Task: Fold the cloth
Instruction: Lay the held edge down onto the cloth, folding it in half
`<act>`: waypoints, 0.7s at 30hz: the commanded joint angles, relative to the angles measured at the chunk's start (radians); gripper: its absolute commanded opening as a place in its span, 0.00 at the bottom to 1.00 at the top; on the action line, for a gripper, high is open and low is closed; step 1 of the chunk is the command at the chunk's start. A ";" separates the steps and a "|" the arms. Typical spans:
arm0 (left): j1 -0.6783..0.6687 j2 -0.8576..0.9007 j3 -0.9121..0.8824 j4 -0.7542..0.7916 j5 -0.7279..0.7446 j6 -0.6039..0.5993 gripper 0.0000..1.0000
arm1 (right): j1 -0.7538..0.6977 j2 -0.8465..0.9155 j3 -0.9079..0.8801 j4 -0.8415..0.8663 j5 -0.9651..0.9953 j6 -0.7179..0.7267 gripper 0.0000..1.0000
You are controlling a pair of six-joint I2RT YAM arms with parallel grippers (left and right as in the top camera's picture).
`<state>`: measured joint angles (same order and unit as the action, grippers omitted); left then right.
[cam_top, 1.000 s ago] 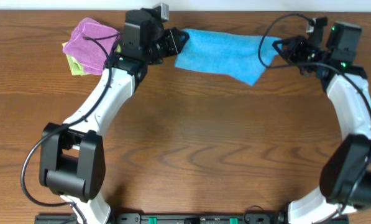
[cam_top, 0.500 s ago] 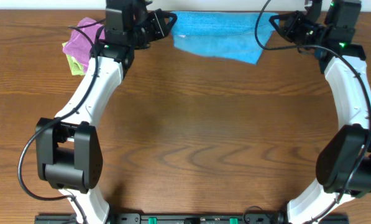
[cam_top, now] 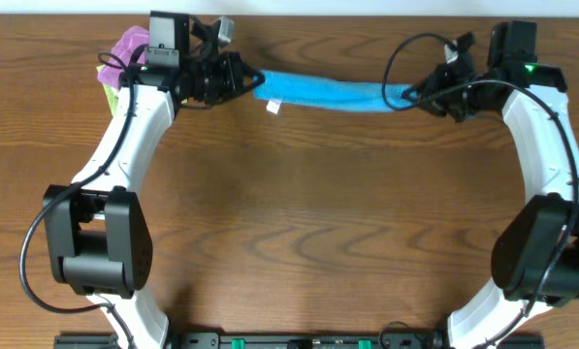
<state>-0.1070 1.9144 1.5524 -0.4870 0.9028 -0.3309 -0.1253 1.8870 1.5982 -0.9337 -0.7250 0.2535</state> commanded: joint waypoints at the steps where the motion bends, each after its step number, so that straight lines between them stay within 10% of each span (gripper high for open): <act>1: 0.017 0.006 0.013 -0.098 0.003 0.189 0.06 | 0.000 0.004 0.010 -0.064 0.045 -0.144 0.01; 10: -0.005 0.006 -0.013 -0.384 -0.076 0.361 0.06 | 0.003 0.003 -0.065 -0.182 0.104 -0.263 0.02; 21: -0.136 0.006 -0.289 -0.380 -0.074 0.379 0.06 | 0.009 -0.025 -0.437 -0.034 0.092 -0.270 0.02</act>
<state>-0.2165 1.9144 1.3140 -0.8703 0.8410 0.0219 -0.1238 1.8862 1.2366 -0.9924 -0.6338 0.0093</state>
